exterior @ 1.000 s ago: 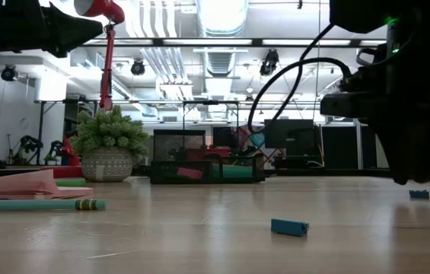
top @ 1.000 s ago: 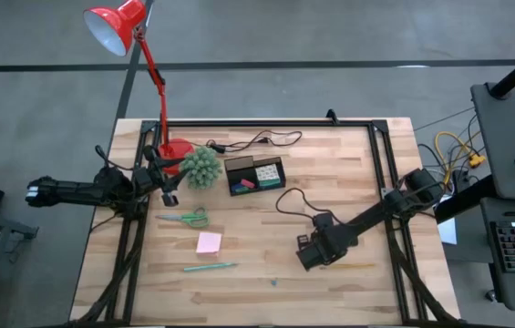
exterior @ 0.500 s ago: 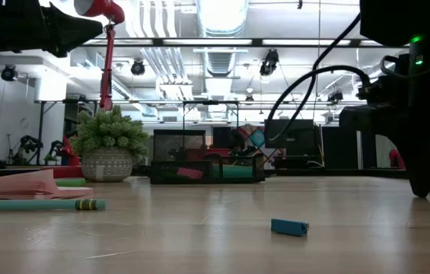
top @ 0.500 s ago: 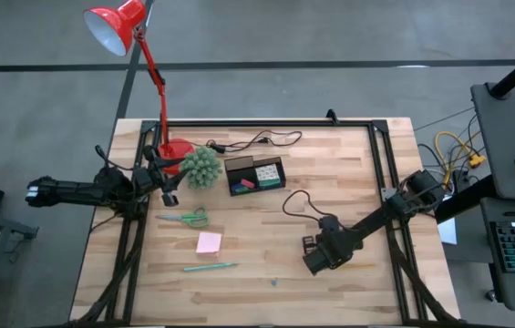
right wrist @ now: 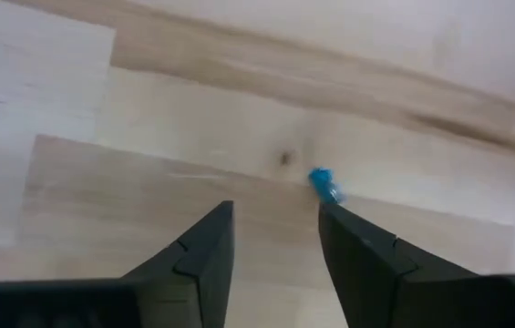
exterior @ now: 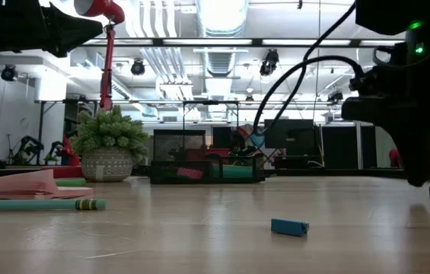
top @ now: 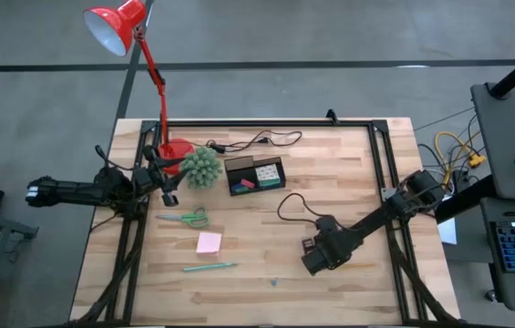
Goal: Pick and place office supplies into organizer
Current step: Put the top blue binder clip into the desk organizer
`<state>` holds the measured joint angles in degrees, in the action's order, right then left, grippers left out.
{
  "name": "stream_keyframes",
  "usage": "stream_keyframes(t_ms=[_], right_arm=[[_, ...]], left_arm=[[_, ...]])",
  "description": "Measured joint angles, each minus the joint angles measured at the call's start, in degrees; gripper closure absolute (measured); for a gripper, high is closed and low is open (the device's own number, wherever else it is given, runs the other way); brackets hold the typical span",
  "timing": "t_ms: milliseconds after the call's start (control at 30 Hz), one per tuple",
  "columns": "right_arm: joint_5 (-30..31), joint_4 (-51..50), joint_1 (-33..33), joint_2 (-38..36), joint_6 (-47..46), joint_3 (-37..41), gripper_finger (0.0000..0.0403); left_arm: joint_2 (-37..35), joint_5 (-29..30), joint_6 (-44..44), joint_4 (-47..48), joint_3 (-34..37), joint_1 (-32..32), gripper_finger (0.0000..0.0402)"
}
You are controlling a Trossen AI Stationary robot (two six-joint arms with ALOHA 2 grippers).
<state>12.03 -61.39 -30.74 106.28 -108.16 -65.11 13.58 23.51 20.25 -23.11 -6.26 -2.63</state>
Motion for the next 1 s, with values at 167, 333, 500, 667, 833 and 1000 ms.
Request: stream_keyframes(t_ms=[167, 333, 500, 667, 833, 1000], right_arm=[[0.6, -6.2, 0.0, 0.0, 1.7, -3.2, 0.0246], [1.7, -7.9, 0.0, 0.0, 5.8, -3.7, 0.0246], [1.5, -7.8, 0.0, 0.0, 10.0, -3.5, 0.0242], [0.9, -7.7, 0.0, 0.0, 12.5, -3.5, 0.0237], [-0.5, -7.7, 0.0, 0.0, 6.8, -2.8, 0.0236], [-2.0, -7.2, 0.0, 0.0, -6.3, -1.8, 0.0240]], left_arm=[[0.0, 0.0, 0.0, 0.0, 0.0, 0.0, 0.0262], [0.0, 0.0, 0.0, 0.0, 0.0, 0.0, 0.0262], [0.0, 0.0, 0.0, 0.0, 0.0, 0.0, 0.0262], [0.0, 0.0, 0.0, 0.0, 0.0, 0.0, 0.0262], [0.0, 0.0, 0.0, 0.0, 0.0, 0.0, 0.0262], [0.0, 0.0, 0.0, 0.0, 0.0, 0.0, 0.0262]])
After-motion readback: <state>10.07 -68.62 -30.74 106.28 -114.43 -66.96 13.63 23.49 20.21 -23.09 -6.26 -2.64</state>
